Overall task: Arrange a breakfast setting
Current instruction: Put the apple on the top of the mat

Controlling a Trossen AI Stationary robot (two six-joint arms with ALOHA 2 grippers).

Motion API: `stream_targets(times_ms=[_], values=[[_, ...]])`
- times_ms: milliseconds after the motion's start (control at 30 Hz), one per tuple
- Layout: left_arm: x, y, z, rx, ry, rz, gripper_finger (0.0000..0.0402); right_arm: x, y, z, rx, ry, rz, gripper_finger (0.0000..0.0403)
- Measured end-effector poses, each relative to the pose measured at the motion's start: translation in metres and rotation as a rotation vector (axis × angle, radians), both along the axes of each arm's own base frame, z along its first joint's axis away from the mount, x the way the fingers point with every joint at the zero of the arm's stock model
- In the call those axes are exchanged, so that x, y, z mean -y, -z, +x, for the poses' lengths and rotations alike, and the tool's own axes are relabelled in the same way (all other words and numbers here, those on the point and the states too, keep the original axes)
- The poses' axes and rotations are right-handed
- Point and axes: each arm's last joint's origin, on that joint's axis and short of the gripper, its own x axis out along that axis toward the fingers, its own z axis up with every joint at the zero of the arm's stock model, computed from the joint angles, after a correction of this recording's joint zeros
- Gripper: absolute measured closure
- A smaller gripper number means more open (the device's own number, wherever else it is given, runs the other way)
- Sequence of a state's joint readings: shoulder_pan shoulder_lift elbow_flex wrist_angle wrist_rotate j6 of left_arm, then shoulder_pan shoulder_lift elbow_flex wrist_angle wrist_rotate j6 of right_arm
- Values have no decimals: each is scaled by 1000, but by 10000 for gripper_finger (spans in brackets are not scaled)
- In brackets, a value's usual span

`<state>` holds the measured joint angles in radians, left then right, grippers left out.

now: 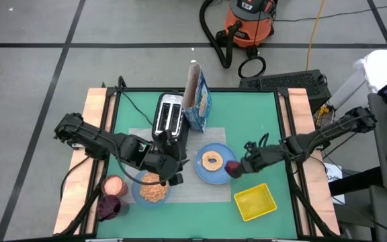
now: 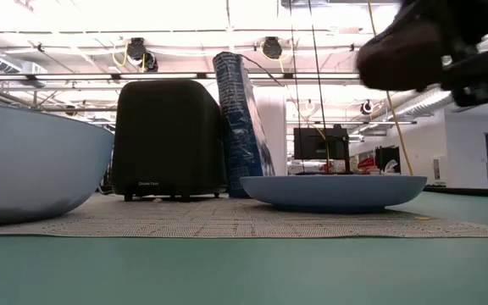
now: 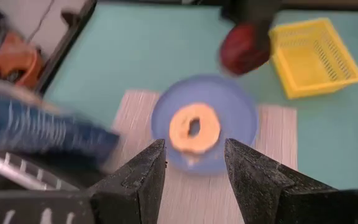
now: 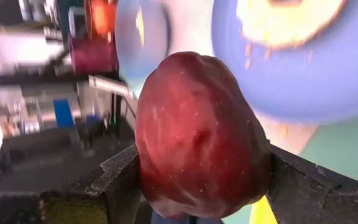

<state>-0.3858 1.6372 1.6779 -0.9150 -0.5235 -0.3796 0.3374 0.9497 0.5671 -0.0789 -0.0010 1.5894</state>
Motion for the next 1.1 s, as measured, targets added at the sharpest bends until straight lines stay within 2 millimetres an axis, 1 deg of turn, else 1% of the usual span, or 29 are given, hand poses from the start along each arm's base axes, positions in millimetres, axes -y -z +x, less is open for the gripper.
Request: stream_targets(times_ms=[100,200,267,367,467,500,567,700,767,833,900,967,1100], values=[[1,-6,7,72,44,18,229,12,0,4,-5,71,20,133],[1,-10,14,123,92,63,229,21,-1,7,-12,113,91,133],[0,-12,18,141,118,96,229,25,-5,10,12,129,149,133],[-5,-12,28,189,103,101,229,30,-12,15,87,127,221,133],[-10,-8,34,184,83,99,229,33,-20,20,163,131,275,130],[-13,-6,38,190,73,99,229,34,-21,21,173,136,286,129],[-16,-3,41,178,77,107,229,36,-23,23,192,135,312,128],[-20,4,53,167,145,119,229,40,-19,26,172,159,319,127],[-20,11,55,126,186,138,229,42,-17,28,162,173,334,127],[-22,16,61,122,199,131,229,43,-15,30,142,162,344,127],[-23,19,62,99,212,137,229,43,-13,33,141,150,364,127],[-26,23,68,97,225,162,229,43,-12,34,129,155,385,127],[-30,27,72,71,252,212,223,43,-12,41,153,140,433,127]])
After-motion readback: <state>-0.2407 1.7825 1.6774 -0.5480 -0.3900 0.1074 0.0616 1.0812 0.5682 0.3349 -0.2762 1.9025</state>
